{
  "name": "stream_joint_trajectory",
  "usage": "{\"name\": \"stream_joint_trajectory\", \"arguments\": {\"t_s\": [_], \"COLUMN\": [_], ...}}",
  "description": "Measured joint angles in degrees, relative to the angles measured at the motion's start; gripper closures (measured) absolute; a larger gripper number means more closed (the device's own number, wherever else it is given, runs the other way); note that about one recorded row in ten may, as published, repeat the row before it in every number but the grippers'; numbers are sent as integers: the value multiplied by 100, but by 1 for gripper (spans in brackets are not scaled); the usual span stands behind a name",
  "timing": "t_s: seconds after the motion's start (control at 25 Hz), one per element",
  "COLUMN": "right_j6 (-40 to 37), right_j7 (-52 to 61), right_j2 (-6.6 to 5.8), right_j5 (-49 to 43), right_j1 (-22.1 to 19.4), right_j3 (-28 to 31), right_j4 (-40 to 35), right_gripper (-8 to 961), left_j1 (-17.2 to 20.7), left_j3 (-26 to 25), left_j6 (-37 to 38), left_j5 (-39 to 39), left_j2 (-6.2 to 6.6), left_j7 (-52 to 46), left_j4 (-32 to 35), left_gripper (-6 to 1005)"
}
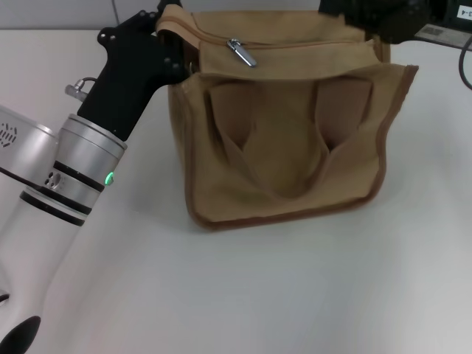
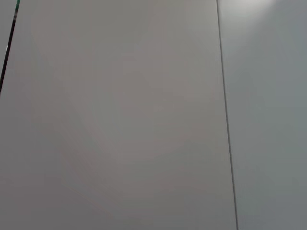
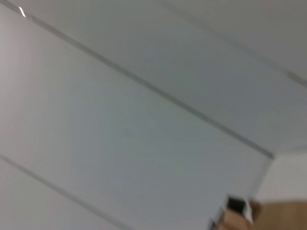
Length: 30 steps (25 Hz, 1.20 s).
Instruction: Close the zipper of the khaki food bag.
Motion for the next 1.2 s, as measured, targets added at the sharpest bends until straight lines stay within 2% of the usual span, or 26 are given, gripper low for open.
{"name": "stream_joint_trajectory", "arguments": {"t_s": [0.08, 0.16, 0.2, 0.36, 0.44, 0.52, 0.72, 0.8, 0.96, 1.2], "right_j6": [-20, 32, 54, 130, 135, 136, 215, 311, 451, 569], "right_j7": [91, -207, -396, -1311, -1723, -2169, -2813, -2850, -2906, -3377], "right_j2": [-114, -52, 45, 572, 728, 811, 815, 814, 815, 835], "right_j5": [-370, -797, -940, -1065, -1038, -918, -383, -359, -390, -354], "right_j1": [194, 307, 308, 72, -75, -239, -623, -690, -714, -649], "right_j3": [-252, -427, -459, -435, -424, -409, -299, -246, -299, -290], "right_j4": [-113, -399, -544, -1332, -1592, -1740, -1713, -1714, -1636, -1041], "right_gripper": [721, 638, 601, 453, 397, 360, 267, 267, 267, 267], "left_j1": [-26, -40, -59, -101, -135, -148, -219, -264, -297, -311], "left_j3": [33, 42, 61, 102, 104, 105, 103, 104, 106, 107], "left_j6": [6, 4, 1, 2, -10, -24, -38, -65, -124, -129], "left_j5": [1, 1, 1, 5, 6, 7, 9, 8, 8, 9], "left_j2": [1, -1, -3, 0, 5, 5, -5, -9, -10, -15], "left_j7": [0, 1, 5, 1, -2, -2, -1, -1, -1, 0], "left_j4": [-25, -28, -29, -29, -29, -28, 8, 21, 4, -60], "left_gripper": [990, 990, 990, 989, 989, 989, 988, 987, 987, 986]}}
